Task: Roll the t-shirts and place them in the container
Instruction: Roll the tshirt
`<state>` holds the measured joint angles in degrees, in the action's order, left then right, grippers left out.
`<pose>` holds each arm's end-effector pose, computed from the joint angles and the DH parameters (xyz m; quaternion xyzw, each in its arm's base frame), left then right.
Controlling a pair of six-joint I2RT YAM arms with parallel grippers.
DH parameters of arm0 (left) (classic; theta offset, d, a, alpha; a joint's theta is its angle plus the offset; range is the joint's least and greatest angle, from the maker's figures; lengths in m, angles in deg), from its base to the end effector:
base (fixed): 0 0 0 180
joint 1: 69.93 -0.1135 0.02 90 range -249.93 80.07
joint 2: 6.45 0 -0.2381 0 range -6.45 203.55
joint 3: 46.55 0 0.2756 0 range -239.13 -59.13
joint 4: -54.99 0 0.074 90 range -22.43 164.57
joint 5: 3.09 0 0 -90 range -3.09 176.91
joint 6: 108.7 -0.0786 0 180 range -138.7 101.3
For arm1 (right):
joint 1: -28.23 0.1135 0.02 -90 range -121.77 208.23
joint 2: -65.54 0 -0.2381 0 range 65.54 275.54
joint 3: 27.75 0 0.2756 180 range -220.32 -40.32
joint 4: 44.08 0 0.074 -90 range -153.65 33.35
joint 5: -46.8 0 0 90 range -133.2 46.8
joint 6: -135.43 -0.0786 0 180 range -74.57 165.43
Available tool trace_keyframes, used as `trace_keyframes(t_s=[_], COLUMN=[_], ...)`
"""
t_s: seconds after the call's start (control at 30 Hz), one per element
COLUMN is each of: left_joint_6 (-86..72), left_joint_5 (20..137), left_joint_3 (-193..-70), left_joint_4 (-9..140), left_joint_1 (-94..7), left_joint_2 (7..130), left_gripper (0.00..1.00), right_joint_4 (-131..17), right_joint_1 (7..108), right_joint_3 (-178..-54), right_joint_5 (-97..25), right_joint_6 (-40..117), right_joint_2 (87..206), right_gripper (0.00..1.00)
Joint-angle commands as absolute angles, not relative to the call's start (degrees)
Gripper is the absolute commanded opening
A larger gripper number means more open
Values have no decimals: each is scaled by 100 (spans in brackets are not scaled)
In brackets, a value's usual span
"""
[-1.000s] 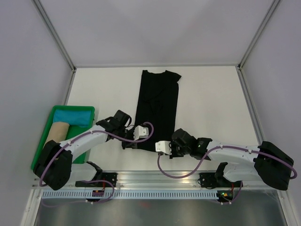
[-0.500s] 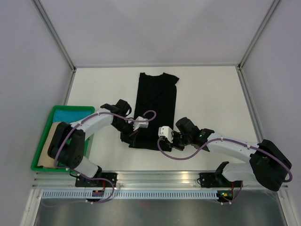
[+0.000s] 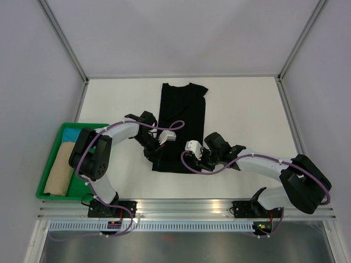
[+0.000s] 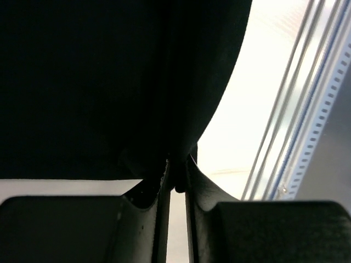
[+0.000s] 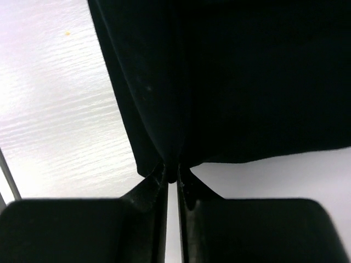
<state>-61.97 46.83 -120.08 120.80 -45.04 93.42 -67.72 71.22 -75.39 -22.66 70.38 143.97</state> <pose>0.2533 -0.1733 0.0917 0.5210 0.7816 -0.3410 0.0373 0.1969 0.2212 0.0856 -0.5687 0.7466 0.2148 0.2702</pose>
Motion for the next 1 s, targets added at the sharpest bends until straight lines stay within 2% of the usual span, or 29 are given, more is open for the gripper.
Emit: trace_keyframes(t_s=[0.0, 0.1, 0.23, 0.27, 0.37, 0.47, 0.67, 0.77, 0.83, 0.93, 0.97], left_joint_6=[-5931, -5826, -5738, -5737, -5764, -5799, -5729, -5659, -5632, -5641, -5641], left_joint_5=[5016, 5087, 5122, 5113, 5087, 5113, 5157, 5193, 5193, 5184, 5184], left_joint_3=[-11968, -12004, -11969, -11951, -11881, -11880, -11933, -11968, -11969, -11925, -11907], left_joint_4=[11495, 11310, 11257, 11257, 11257, 11248, 11151, 11134, 11134, 11125, 11134], left_joint_1=[-4576, -4576, -4576, -4567, -4585, -4585, -4585, -4585, -4576, -4585, -4576], left_joint_2=[9181, 9242, 9295, 9261, 9216, 9190, 9128, 9111, 9102, 9084, 9076], left_gripper=[21, 23, 22, 22, 22, 21, 19, 19, 19, 19, 19], right_joint_4=[-6598, -6614, -6702, -6650, -6387, -5510, -3727, -2769, -2791, -2713, -2373], right_joint_1=[6911, 6840, 6770, 6761, 6752, 6743, 6735, 6735, 6735, 6735, 6726], right_joint_3=[-7566, -7600, -7759, -7759, -7593, -7050, -5977, -5729, -5947, -5966, -5914], right_joint_5=[-2631, -2728, -2931, -2870, -2598, -2500, -2545, -2387, -2211, -1930, -1816], right_joint_6=[6793, 6661, 6328, 6057, 5329, 4057, 2970, 2671, 2785, 2724, 2654], right_joint_2=[14209, 14051, 13473, 13331, 12822, 12584, 12495, 12906, 13451, 13873, 13944], right_gripper=[24, 37, 41, 46, 52, 53, 57, 60, 60, 57, 50])
